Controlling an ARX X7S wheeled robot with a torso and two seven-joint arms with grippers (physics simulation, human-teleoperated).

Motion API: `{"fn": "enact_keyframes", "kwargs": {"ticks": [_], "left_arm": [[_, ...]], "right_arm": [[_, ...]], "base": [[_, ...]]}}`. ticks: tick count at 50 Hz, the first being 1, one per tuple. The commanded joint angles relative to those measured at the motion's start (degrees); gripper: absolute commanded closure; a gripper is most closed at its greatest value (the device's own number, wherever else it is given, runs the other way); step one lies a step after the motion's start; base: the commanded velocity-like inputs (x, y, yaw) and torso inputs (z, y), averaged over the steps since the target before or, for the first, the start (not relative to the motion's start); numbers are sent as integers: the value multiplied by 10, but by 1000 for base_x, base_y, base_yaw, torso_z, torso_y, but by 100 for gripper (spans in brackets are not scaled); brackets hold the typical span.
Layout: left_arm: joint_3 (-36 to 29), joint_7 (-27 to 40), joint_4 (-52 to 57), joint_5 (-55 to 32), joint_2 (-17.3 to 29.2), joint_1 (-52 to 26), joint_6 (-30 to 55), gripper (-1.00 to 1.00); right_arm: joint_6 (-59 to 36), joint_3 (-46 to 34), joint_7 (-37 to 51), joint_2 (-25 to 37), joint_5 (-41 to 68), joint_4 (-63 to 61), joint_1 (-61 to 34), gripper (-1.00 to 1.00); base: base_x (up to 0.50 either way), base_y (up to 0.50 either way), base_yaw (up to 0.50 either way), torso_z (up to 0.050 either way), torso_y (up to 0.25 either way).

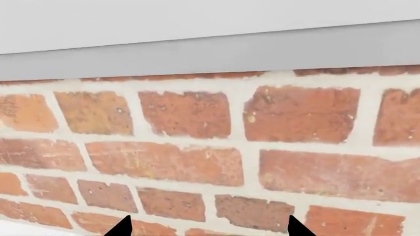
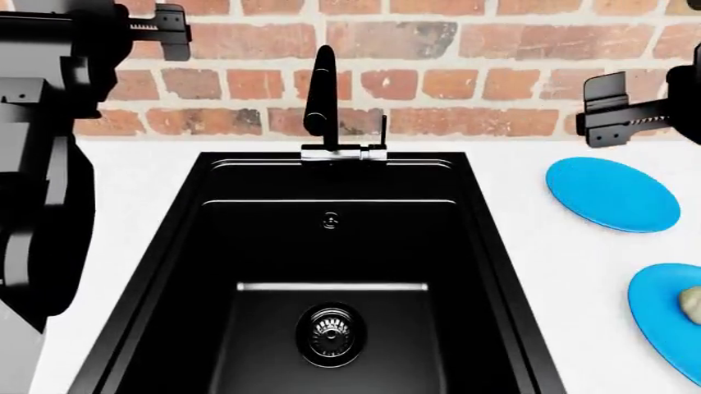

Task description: Pick the garlic from the counter and place it in the sink. Then turn on the sink faucet.

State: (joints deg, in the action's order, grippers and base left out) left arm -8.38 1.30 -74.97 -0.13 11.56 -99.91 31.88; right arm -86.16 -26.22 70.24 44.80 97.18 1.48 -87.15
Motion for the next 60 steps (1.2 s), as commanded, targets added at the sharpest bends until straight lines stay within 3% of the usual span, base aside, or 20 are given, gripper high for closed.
{"fn": "enact_keyframes", "kwargs": {"ticks": [1, 13, 33, 60], "left_arm": [[1, -1, 0, 0, 3, 0, 2, -100], [1, 0, 0, 1, 3, 1, 3, -100], [2, 1, 0, 1, 4, 1, 4, -100], [2, 2, 0, 0, 4, 5, 4, -100]], "right_arm": [[24, -10, 91, 75, 148, -53, 42, -100], [82, -4, 126, 161, 266, -125, 88, -100], [151, 27, 118, 286, 369, -196, 130, -100], [277, 64, -19, 427, 315, -266, 299, -100]], "base": [[0, 0, 0, 0, 0], [0, 0, 0, 0, 0], [0, 0, 0, 0, 0], [0, 0, 0, 0, 0]]}}
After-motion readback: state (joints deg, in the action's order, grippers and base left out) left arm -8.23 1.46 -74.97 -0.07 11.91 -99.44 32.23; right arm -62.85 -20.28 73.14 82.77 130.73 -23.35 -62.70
